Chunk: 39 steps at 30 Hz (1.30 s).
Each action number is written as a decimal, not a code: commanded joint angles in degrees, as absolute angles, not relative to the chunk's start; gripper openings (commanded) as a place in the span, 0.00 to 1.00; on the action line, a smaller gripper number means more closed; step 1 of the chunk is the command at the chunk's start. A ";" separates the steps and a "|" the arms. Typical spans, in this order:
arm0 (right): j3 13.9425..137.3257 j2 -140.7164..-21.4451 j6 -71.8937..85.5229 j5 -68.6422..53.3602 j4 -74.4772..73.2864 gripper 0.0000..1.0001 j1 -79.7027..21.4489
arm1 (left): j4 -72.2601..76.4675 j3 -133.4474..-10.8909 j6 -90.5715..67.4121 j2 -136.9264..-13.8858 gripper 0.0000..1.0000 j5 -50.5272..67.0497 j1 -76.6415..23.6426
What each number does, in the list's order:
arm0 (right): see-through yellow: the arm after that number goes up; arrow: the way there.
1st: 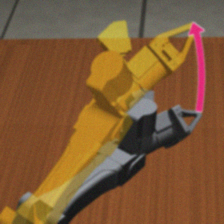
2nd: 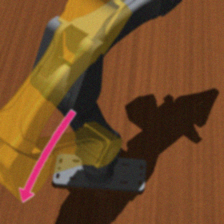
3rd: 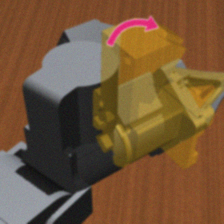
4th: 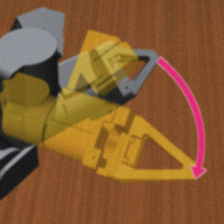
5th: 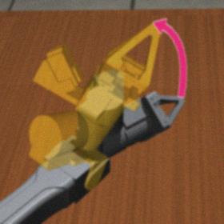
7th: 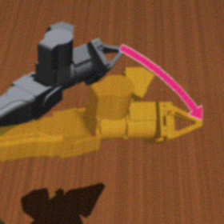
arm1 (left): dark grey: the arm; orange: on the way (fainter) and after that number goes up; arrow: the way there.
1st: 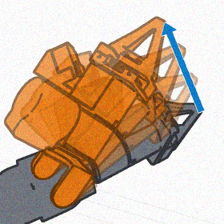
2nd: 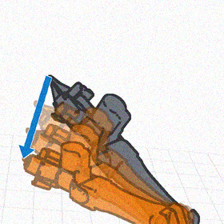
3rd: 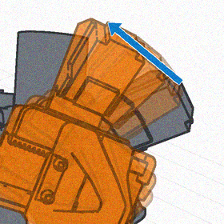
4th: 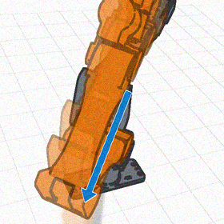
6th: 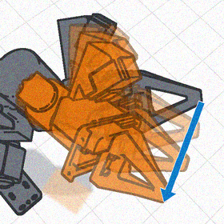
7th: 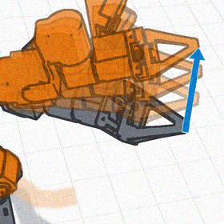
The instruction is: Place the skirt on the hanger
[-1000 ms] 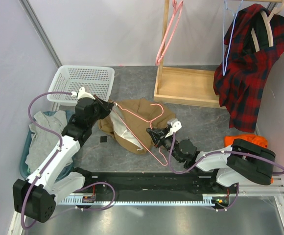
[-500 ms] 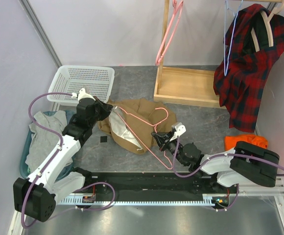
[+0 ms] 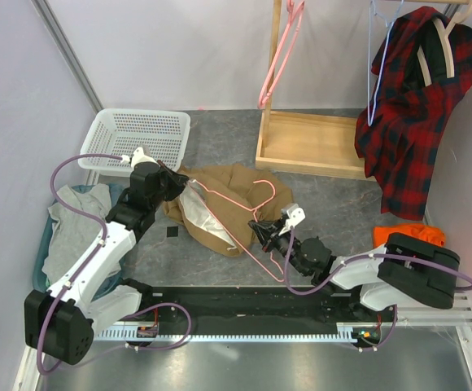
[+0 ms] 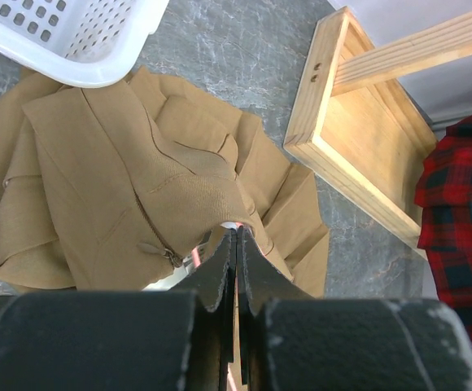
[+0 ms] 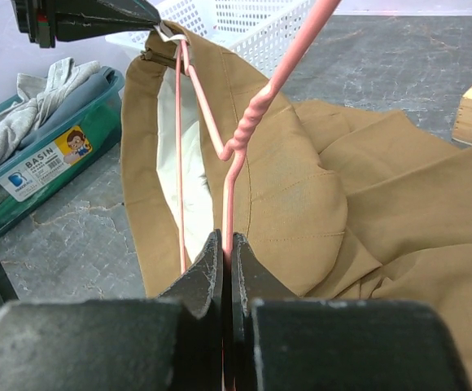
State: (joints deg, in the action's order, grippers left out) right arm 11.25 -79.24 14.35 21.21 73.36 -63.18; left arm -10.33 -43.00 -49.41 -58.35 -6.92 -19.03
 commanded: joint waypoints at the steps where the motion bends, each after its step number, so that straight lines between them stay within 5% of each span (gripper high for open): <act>1: 14.06 -81.12 14.24 20.74 92.28 0.00 -63.72 | -8.26 -44.65 -51.68 -58.62 0.02 -6.77 -18.90; 21: 17.83 -73.39 10.73 23.12 83.59 0.00 -64.07 | -10.63 -46.49 -50.98 -59.41 0.02 -7.65 -18.90; 39: 25.57 -82.44 9.05 21.18 82.18 0.00 -64.07 | -8.44 -48.95 -45.36 -59.68 0.02 5.70 -18.98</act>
State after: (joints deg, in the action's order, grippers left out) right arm 22.04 -81.17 9.61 21.47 72.84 -63.96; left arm -10.59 -45.91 -49.21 -59.29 -1.85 -18.92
